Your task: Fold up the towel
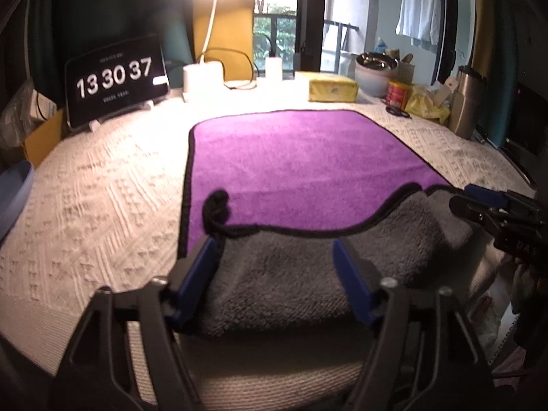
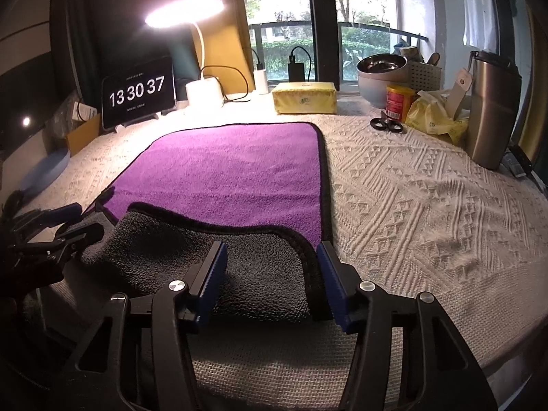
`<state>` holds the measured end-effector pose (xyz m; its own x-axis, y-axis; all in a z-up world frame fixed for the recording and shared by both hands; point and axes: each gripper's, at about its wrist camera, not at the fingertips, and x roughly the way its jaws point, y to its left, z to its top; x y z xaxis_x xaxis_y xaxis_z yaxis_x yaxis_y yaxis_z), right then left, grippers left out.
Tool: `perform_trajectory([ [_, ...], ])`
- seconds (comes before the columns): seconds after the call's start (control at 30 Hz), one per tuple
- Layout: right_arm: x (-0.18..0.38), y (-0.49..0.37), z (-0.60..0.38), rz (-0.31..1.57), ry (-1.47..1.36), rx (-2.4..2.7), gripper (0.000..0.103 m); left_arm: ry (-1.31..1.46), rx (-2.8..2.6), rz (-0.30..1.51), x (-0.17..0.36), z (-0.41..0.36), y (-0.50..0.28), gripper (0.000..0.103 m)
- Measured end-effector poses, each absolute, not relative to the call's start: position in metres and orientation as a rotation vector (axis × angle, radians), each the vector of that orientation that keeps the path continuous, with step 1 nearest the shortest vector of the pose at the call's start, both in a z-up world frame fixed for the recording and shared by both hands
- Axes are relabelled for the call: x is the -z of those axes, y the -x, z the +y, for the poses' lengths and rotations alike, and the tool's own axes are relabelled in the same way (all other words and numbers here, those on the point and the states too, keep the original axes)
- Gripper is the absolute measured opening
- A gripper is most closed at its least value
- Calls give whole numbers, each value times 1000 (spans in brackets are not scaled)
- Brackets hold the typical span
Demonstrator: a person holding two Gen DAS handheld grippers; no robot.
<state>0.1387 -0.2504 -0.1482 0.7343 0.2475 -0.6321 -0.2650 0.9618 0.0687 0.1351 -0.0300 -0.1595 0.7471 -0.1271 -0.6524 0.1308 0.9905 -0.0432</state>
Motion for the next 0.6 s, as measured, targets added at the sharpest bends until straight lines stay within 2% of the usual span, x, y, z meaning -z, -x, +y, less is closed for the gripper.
perform_trajectory([
  [0.13, 154, -141, -249, 706, 44, -265, 44, -18, 157, 720, 162, -32, -134, 59],
  [0.17, 155, -141, -250, 705, 45, -258, 41, -21, 158, 721, 163, -33, -133, 57],
  [0.23, 155, -140, -252, 699, 43, -243, 29, -34, 151, 722, 165, -34, -133, 56],
  [0.3, 156, -141, -252, 695, 54, -238, 24, -39, 147, 720, 165, -35, -133, 55],
  [0.37, 156, -140, -252, 690, 69, -235, 20, -41, 150, 720, 165, -36, -132, 46],
  [0.43, 155, -138, -250, 677, 81, -235, 8, -31, 165, 717, 164, -35, -131, 32],
  [0.47, 155, -137, -250, 673, 84, -233, 6, -29, 167, 715, 164, -35, -130, 30],
  [0.53, 154, -136, -250, 665, 90, -227, 5, -23, 175, 711, 165, -34, -130, 16],
  [0.6, 152, -135, -250, 652, 88, -229, 5, -16, 178, 709, 164, -33, -129, 10],
])
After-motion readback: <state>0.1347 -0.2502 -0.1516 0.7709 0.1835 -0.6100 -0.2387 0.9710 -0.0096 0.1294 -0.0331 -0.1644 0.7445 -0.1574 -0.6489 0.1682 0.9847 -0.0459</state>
